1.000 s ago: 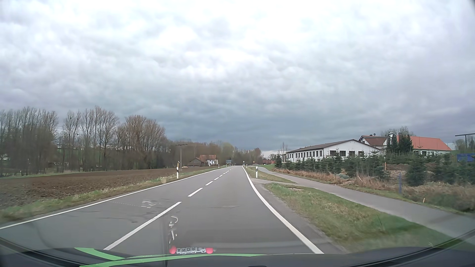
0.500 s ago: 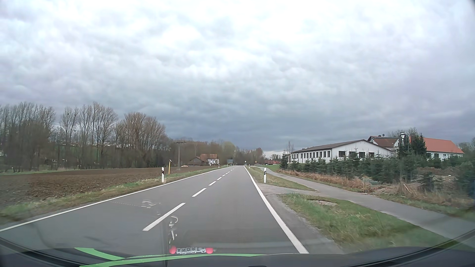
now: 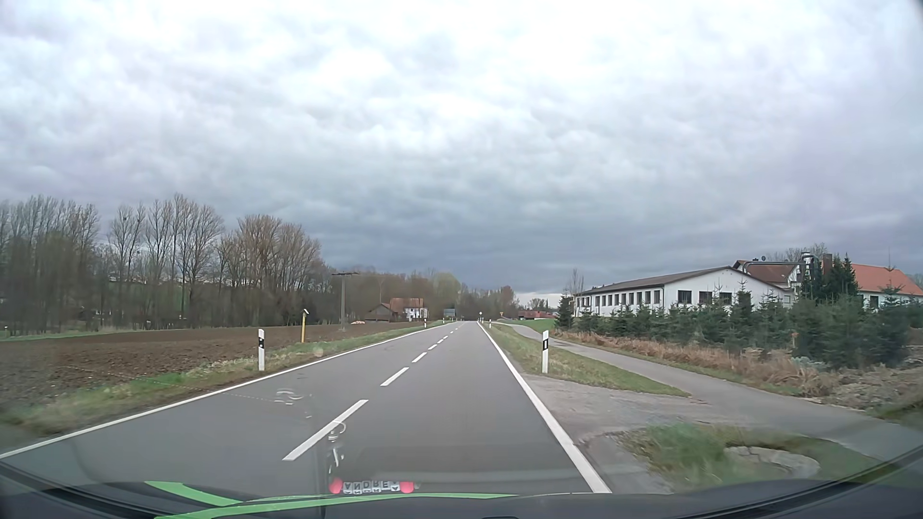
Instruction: Follow the waypoints while adhering to traffic rules and regulations
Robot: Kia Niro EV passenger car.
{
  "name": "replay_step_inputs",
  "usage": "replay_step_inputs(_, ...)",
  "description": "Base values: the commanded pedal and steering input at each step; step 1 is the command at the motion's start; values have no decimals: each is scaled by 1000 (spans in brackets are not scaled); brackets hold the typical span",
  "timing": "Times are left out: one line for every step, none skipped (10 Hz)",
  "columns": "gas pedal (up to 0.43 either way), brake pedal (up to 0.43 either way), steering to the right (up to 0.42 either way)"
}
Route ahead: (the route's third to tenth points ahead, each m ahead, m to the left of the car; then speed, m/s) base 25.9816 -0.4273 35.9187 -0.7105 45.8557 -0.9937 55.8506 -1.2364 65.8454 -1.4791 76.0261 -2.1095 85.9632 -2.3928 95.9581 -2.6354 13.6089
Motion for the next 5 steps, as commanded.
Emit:
replay_step_inputs(331, 0, -3)
replay_step_inputs(331, 0, -3)
replay_step_inputs(331, 0, -1)
replay_step_inputs(331, 0, 0)
replay_step_inputs(331, 0, 0)
